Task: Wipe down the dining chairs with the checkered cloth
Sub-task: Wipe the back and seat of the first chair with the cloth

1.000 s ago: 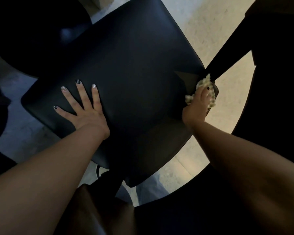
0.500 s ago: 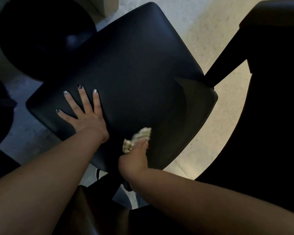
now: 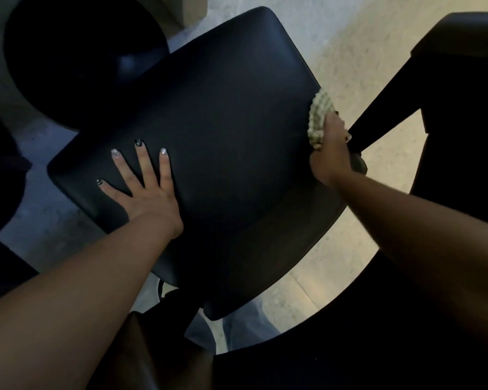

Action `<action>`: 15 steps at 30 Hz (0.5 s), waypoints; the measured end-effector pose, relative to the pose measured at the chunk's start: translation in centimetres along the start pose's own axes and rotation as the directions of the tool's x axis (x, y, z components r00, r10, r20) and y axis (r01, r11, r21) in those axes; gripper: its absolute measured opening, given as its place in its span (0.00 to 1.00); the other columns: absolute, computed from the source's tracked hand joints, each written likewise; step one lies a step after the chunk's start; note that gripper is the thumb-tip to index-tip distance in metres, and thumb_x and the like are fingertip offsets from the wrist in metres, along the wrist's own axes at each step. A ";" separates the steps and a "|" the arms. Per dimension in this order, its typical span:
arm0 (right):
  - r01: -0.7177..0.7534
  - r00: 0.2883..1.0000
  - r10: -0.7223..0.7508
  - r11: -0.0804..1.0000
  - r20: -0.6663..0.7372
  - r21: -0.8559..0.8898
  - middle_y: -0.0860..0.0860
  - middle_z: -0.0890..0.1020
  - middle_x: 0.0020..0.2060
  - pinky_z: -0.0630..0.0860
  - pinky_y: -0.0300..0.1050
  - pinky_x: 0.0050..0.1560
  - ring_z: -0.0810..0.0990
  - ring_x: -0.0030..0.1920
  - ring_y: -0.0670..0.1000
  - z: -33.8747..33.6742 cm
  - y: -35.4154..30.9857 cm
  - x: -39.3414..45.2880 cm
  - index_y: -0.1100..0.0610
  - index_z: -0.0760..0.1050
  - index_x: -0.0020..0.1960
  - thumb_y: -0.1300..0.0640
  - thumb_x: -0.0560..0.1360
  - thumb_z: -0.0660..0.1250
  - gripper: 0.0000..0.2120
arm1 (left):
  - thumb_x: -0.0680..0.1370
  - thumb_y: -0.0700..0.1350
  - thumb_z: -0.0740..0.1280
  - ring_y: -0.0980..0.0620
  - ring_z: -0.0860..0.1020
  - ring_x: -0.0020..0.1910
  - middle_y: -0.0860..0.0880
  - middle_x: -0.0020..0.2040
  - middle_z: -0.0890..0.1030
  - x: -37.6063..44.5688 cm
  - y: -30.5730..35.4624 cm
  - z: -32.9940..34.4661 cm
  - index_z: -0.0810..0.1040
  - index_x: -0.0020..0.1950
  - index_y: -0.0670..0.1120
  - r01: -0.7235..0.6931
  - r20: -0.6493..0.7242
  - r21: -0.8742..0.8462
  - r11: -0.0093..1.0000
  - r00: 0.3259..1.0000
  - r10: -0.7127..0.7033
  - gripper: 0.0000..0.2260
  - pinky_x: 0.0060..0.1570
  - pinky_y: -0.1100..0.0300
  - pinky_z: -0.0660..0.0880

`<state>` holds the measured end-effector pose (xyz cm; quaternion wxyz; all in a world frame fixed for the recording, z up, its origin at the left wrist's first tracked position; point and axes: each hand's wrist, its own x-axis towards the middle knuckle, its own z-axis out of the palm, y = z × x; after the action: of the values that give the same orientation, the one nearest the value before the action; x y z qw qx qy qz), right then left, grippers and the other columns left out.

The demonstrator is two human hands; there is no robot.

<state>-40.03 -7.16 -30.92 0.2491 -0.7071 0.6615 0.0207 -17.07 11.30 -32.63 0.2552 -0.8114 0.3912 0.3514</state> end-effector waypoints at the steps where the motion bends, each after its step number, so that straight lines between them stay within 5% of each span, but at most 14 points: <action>1: -0.008 1.000 0.006 0.998 -0.026 -0.065 0.59 0.56 0.75 0.51 0.47 0.75 0.52 0.76 0.59 1.3 0.5 0.1 0.63 0.52 0.76 0.73 0.69 0.60 0.37 | 0.63 0.49 0.75 0.27 0.22 0.66 0.36 0.65 0.15 0.0 0.0 0.1 0.11 0.61 0.44 0.007 0.002 -0.001 1.000 1.000 -0.007 0.67 0.65 0.24 0.44; 6: -0.139 0.981 0.126 0.987 -0.147 -0.084 0.56 0.51 0.77 0.49 0.51 0.76 0.47 0.77 0.58 5.4 -0.9 -0.6 0.60 0.49 0.77 0.72 0.71 0.60 0.38 | 0.63 0.52 0.76 0.27 0.22 0.66 0.36 0.65 0.16 0.2 0.3 0.0 0.10 0.59 0.44 0.017 -0.005 -0.031 0.999 1.000 -0.017 0.68 0.65 0.23 0.42; 10: 0.092 0.996 -0.092 0.972 0.011 -0.218 0.57 0.48 0.77 0.43 0.51 0.75 0.44 0.77 0.59 7.9 -2.8 -6.2 0.61 0.45 0.78 0.71 0.69 0.63 0.42 | 0.66 0.52 0.75 0.25 0.24 0.66 0.35 0.64 0.16 0.4 0.0 0.0 0.10 0.59 0.43 0.007 0.020 -0.032 0.999 1.000 -0.007 0.66 0.63 0.22 0.41; 15: 0.249 0.931 -0.217 0.966 0.292 -0.076 0.57 0.44 0.77 0.42 0.54 0.76 0.38 0.77 0.57 8.9 -5.8 -13.2 0.61 0.44 0.78 0.74 0.66 0.58 0.44 | 0.65 0.48 0.74 0.25 0.23 0.65 0.35 0.65 0.16 0.5 -0.1 0.2 0.10 0.59 0.43 0.003 0.009 -0.034 0.999 1.000 -0.002 0.65 0.64 0.21 0.42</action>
<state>-33.46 8.43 -32.11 0.3012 -0.7833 0.5285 0.1283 -16.84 11.27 -33.16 0.2434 -0.8145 0.3829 0.3615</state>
